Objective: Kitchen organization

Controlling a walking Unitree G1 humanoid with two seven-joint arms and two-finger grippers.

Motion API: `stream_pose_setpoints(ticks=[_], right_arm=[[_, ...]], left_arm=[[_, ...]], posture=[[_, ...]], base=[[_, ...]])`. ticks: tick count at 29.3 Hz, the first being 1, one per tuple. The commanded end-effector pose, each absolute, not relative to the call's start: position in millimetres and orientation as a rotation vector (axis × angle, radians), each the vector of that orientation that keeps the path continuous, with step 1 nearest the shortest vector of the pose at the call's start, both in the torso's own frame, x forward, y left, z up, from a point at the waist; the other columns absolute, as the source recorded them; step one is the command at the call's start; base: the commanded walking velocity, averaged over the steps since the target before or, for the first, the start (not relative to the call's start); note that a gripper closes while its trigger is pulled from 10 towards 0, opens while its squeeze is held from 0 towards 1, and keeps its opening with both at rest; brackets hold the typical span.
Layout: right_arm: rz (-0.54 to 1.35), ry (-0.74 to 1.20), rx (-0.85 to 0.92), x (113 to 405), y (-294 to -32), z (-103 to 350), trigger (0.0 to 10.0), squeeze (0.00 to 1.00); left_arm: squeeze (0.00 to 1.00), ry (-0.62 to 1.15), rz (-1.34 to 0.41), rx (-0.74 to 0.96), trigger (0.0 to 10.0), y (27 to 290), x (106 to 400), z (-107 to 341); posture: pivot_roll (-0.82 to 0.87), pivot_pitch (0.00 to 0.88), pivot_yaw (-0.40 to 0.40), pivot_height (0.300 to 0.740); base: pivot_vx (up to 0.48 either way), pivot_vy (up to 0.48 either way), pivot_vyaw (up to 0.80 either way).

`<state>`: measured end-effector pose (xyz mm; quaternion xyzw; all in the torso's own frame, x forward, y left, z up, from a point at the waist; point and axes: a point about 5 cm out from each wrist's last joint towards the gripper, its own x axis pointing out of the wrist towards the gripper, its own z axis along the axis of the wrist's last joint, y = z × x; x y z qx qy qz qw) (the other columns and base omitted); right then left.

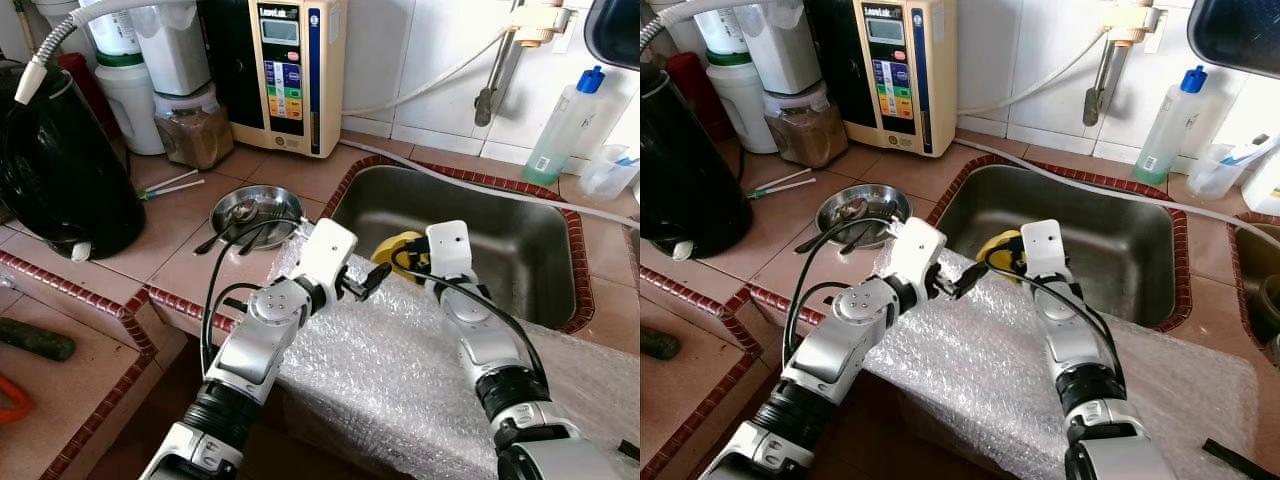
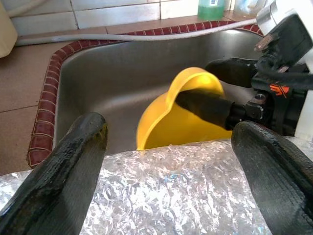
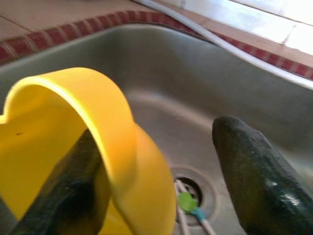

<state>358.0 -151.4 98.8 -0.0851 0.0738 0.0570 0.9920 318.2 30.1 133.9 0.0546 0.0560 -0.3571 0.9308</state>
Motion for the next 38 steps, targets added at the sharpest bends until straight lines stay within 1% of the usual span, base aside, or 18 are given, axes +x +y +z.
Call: stream_pose_setpoints(ticks=[1,6,11,12,15,16,17,21,26,27,29,32,33,34,35,36,37,38], right_arm=[[0.185,0.151,-0.105,361.7,-141.3,104.0,10.0,1.00],[0.239,0.185,-0.042,362.5,-137.6,103.0,10.0,1.00],[0.175,0.146,0.138,368.6,-146.3,114.6,10.0,1.00],[0.216,0.148,0.130,368.3,-143.5,115.5,10.0,1.00],[0.187,0.054,0.048,370.5,-146.7,129.4,10.0,1.00],[0.153,-0.001,0.211,374.9,-151.5,144.1,10.0,1.00],[0.163,-0.005,0.274,376.0,-151.4,147.1,10.0,1.00],[0.188,0.077,0.109,376.9,-148.7,138.5,10.0,1.00],[0.219,0.154,0.070,375.4,-147.4,128.6,10.0,1.00],[0.186,0.192,0.033,375.5,-152.0,125.1,10.0,1.00],[0.156,0.216,0.025,375.8,-156.4,123.4,10.0,1.00],[0.092,0.295,0.150,376.5,-165.4,117.2,10.0,1.00],[0.092,0.295,0.150,376.5,-165.4,117.2,10.0,1.00],[0.045,0.327,0.205,376.9,-170.4,115.3,10.0,0.84],[0.030,0.336,0.220,377.0,-171.8,114.7,10.0,0.84],[0.016,0.343,0.236,377.1,-172.9,114.1,10.0,0.56],[-0.002,0.349,0.254,377.2,-174.2,113.5,10.0,0.48],[-0.026,0.357,0.275,377.1,-176.1,112.7,10.0,0.41]], left_arm=[[1.00,0.084,-0.725,0.129,10.0,31.1,320.7,142.9],[1.00,0.084,-0.728,0.132,10.0,31.2,320.5,143.0],[1.00,0.092,-0.741,0.135,10.0,29.8,320.1,142.5],[1.00,0.093,-0.745,0.137,10.0,29.7,319.6,142.5],[1.00,0.091,-0.741,0.139,10.0,30.5,319.1,142.6],[1.00,0.084,-0.720,0.145,10.0,33.0,320.7,142.9],[1.00,0.082,-0.713,0.146,10.0,33.8,321.4,143.0],[1.00,0.080,-0.708,0.152,10.0,33.3,322.2,143.2],[1.00,0.079,-0.713,0.159,10.0,30.6,321.0,143.3],[1.00,0.079,-0.711,0.161,10.0,30.6,320.8,143.0],[1.00,0.080,-0.709,0.161,10.0,30.5,320.7,142.7],[1.00,0.080,-0.708,0.168,10.0,30.5,320.6,141.9],[1.00,0.080,-0.708,0.168,10.0,30.5,320.6,141.9],[1.00,0.077,-0.707,0.170,10.0,30.1,320.9,142.4],[1.00,0.076,-0.707,0.170,10.0,29.9,321.1,142.7],[0.93,0.076,-0.706,0.170,10.0,29.8,321.3,142.8],[0.41,0.075,-0.706,0.171,10.0,29.7,321.4,142.9],[0.00,0.074,-0.706,0.171,10.0,29.4,321.5,143.1]], posture=[[0.03,0.000,0.033,0.740],[0.03,0.000,0.034,0.740],[0.03,0.000,0.034,0.740],[0.03,0.000,0.032,0.740],[0.03,0.000,0.031,0.740],[0.03,0.000,0.032,0.740],[0.03,0.000,0.032,0.740],[0.03,0.000,0.033,0.740],[0.03,0.000,0.031,0.740],[0.03,0.000,0.029,0.740],[0.03,0.000,0.029,0.740],[0.03,0.000,0.028,0.740],[0.03,0.000,0.028,0.740],[0.03,0.000,0.028,0.740],[0.03,0.000,0.028,0.740],[0.03,0.000,0.028,0.740],[0.03,0.000,0.028,0.740],[0.03,0.000,0.027,0.740]], base=[[0.000,0.000,0.00],[0.000,0.000,0.00],[0.000,0.000,0.00],[0.000,0.000,0.00],[0.000,0.000,0.00],[0.000,0.000,0.00],[0.000,0.000,0.00],[0.000,0.000,0.00],[0.000,0.000,0.00],[0.000,0.000,0.00],[0.000,0.000,0.00],[0.000,0.000,0.00],[0.000,0.000,0.00],[0.000,0.000,0.00],[0.000,0.000,0.00],[0.000,0.000,0.00],[0.000,0.000,0.00],[0.000,0.000,0.00]])
